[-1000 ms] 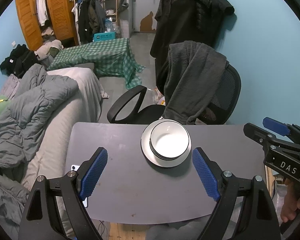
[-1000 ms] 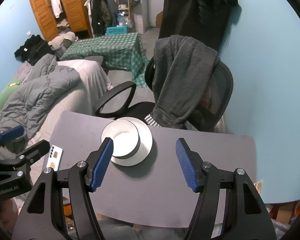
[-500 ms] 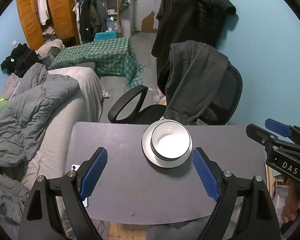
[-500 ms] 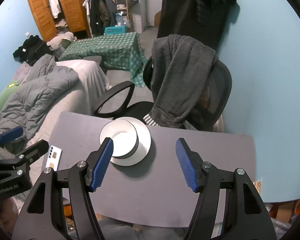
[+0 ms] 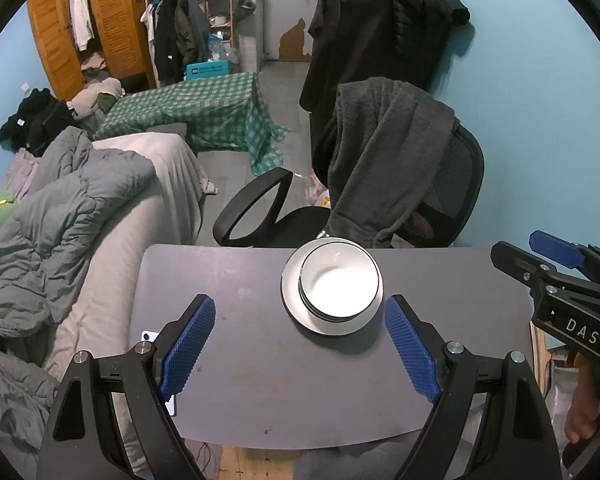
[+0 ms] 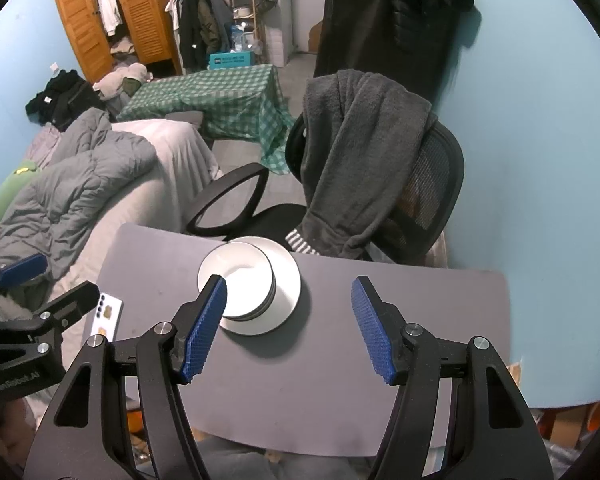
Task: Organize plates and bowls
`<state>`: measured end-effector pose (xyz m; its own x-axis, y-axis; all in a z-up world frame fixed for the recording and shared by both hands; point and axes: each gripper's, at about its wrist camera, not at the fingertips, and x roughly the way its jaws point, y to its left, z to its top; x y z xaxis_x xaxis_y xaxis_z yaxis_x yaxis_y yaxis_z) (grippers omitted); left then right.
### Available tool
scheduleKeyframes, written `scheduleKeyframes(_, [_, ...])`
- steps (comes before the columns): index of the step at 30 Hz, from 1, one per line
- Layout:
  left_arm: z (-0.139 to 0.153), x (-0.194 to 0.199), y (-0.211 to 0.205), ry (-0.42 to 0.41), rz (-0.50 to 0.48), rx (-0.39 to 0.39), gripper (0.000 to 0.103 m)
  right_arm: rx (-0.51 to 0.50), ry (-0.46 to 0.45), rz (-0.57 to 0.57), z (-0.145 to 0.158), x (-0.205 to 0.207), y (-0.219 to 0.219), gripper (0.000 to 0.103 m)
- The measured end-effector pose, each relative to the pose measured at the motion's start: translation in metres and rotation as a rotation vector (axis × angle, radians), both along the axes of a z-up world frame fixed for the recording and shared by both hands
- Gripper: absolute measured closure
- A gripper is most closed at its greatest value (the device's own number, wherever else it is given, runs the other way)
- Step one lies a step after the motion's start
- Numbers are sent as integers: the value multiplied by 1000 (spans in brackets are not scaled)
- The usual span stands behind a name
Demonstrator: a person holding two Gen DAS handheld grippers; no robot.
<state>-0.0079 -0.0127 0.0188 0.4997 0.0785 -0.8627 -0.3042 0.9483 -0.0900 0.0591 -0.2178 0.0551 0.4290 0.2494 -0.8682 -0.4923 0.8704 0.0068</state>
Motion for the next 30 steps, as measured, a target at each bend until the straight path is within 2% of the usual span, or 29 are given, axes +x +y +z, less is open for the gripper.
scheduleKeyframes(11, [2,0,0,-5,-3,12,15,-1,0,-7,-1,6,-1,39])
scheduleKeyframes(21, [3,2,1,9,-20,72,15,0,3,-7,-1,7,-1,39])
scheduleKeyframes(30, [0,1,7,23,-14,67,15,-1,4,-6,0,8,-1,39])
